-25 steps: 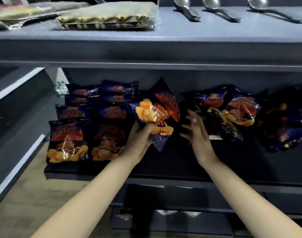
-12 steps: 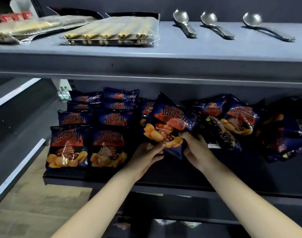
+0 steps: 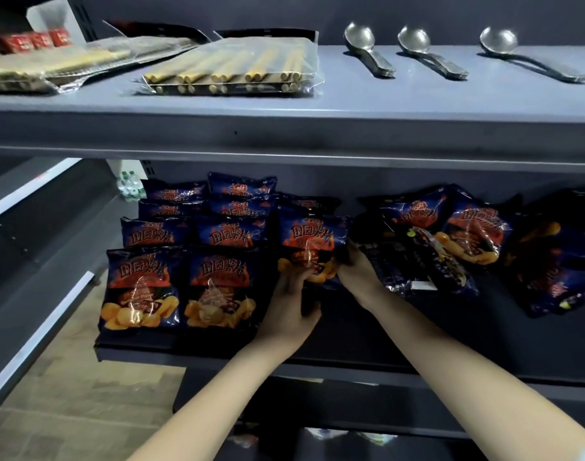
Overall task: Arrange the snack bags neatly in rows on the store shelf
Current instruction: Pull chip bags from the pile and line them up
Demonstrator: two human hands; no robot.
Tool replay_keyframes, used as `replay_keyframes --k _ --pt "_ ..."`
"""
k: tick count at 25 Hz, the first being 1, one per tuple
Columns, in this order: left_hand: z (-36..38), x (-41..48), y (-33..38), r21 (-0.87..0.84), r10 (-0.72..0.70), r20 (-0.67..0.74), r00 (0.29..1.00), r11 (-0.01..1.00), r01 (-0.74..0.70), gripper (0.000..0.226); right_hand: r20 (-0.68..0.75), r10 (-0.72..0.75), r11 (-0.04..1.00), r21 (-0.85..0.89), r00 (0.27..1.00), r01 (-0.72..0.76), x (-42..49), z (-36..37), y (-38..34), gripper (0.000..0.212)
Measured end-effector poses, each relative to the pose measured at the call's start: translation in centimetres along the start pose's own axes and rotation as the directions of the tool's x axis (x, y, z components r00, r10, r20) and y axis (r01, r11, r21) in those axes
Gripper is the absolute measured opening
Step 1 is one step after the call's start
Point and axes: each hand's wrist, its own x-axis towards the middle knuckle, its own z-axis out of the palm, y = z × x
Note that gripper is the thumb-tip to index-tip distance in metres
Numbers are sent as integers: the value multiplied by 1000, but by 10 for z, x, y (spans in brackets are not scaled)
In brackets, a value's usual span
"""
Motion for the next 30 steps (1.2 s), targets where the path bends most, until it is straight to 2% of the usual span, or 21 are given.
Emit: replay_keyframes --k 3,5,7,9,12,14,16,18,22,30 --pt "13 2 -5 284 6 57 998 959 -22 76 -21 -21 987 -157 1000 17 10 6 2 59" --pt "20 5 -10 336 -114 151 982 940 57 80 -75 -77 966 -252 994 56 16 11 4 74" --pt "26 9 -15 343 -193 213 958 933 112 80 -152 -123 954 -290 981 75 11 17 7 81" --pt "32 9 -18 380 -190 189 963 919 106 78 -158 -241 915 -367 958 170 2 24 19 77" --pt "40 6 -19 459 -77 61 995 888 41 76 -15 -380 797 -512 925 319 -4 28 38 76" --pt "43 6 -22 450 -56 12 998 892 45 76 -15 -324 817 -509 946 272 -1 28 41 77" --pt "42 5 -23 407 -100 34 994 910 77 78 -36 -307 836 -489 951 251 -3 29 38 80" --pt "41 6 -23 374 -90 14 996 924 79 78 -35 -308 840 -479 951 255 -6 29 35 82" --pt "40 6 -21 299 -88 8 996 951 82 78 -33 -221 831 -529 975 171 -4 30 35 77" --pt "40 5 -23 243 -87 54 995 967 71 77 -36 -206 815 -559 978 151 -4 32 40 80"
